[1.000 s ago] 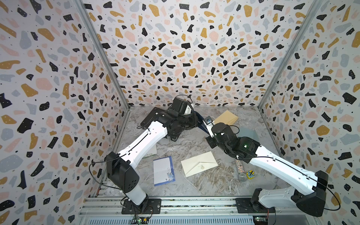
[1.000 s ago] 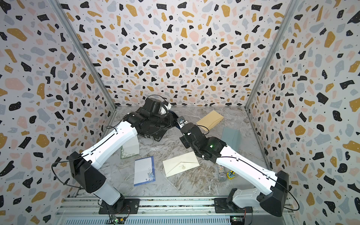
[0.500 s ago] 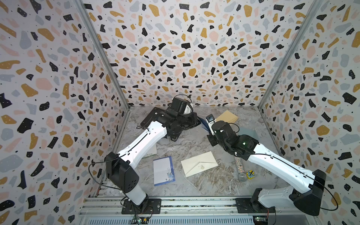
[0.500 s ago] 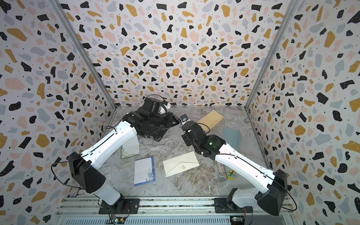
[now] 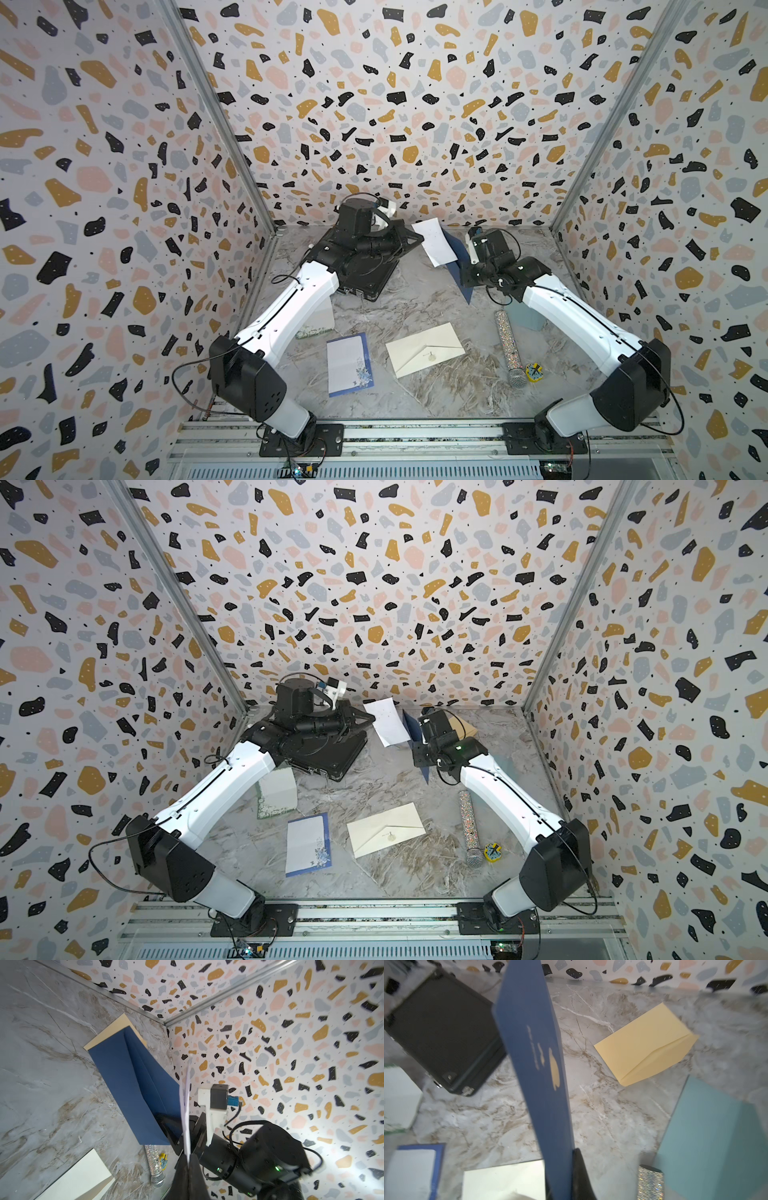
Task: Take the letter paper out of the envelope
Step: Take out the letter paper from the envelope, then place the envelope at the center of the board.
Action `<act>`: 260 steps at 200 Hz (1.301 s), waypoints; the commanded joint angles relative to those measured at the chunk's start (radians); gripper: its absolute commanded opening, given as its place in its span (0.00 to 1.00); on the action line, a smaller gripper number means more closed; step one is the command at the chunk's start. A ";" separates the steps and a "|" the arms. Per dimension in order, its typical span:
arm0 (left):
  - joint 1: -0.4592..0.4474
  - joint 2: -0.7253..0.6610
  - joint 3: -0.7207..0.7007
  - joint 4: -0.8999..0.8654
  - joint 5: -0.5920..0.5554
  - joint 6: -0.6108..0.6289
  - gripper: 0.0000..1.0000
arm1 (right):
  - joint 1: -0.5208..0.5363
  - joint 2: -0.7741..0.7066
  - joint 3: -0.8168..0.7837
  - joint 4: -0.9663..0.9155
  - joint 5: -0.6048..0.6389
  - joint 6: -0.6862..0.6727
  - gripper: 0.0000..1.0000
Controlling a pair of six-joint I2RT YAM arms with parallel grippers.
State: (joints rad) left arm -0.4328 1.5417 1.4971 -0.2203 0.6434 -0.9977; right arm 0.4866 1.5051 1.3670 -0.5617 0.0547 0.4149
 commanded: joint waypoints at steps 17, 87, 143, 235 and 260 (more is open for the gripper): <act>0.083 -0.068 -0.192 0.215 0.069 -0.069 0.00 | -0.102 0.128 0.018 0.267 -0.374 0.358 0.00; 0.139 -0.155 -0.423 0.232 0.117 -0.024 0.00 | -0.141 0.460 0.193 0.459 -0.531 0.607 0.00; 0.150 -0.195 -0.483 0.182 0.113 0.014 0.00 | -0.194 0.644 0.258 0.599 -0.591 0.708 0.00; 0.153 -0.160 -0.484 0.183 0.119 0.036 0.00 | -0.209 0.628 0.356 0.191 -0.458 0.475 0.41; 0.154 -0.127 -0.451 0.190 0.140 0.032 0.00 | -0.209 0.533 0.371 0.109 -0.384 0.404 0.42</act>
State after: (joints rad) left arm -0.2852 1.3861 1.0142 -0.0719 0.7513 -0.9833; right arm 0.2764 2.2074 1.6787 -0.3103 -0.4236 0.9295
